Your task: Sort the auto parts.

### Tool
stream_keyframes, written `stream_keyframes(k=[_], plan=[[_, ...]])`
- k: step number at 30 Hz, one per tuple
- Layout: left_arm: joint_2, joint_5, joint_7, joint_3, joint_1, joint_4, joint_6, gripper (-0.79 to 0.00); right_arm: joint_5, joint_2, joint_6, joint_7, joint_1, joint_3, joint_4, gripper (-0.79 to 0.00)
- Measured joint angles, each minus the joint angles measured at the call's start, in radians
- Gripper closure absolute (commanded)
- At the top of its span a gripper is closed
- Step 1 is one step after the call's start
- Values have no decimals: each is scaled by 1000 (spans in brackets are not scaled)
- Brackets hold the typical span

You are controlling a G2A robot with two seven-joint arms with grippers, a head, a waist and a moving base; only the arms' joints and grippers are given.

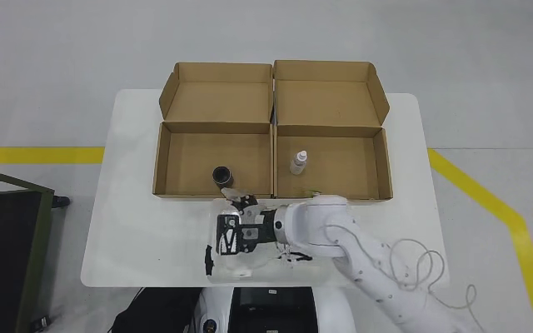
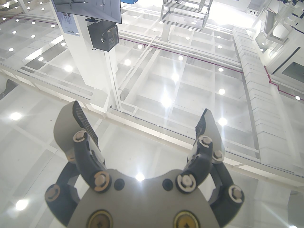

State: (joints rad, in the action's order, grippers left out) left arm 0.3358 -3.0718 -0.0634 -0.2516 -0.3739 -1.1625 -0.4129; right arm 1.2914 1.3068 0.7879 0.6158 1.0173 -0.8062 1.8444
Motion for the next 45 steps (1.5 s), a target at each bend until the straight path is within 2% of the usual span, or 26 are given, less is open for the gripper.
stream_keyframes(k=[11,16,21,26,28,32,38,43,45], plan=[[0,0,0,0,0,0,0,-785,74,-28,31,11,89,-16,18,-785],[0,0,0,0,0,0,0,-785,114,-33,31,-1,95,-7,-4,-727],[0,0,0,0,0,0,0,-785,144,-35,27,-14,92,5,-31,-720],[0,0,0,0,0,0,0,-785,171,-36,20,-23,91,16,-59,-677],[0,0,0,0,0,0,0,-785,182,-36,15,-30,90,20,-73,-653],[0,0,0,0,0,0,0,-785,196,-37,9,-51,89,26,-100,-514],[0,0,0,0,0,0,0,-785,209,-35,3,-85,81,41,-141,-397],[0,0,0,0,0,0,0,-785,208,-31,-2,-108,69,51,-169,-372],[0,0,0,0,0,0,0,-785,205,-30,-4,-118,64,54,-179,-326]])
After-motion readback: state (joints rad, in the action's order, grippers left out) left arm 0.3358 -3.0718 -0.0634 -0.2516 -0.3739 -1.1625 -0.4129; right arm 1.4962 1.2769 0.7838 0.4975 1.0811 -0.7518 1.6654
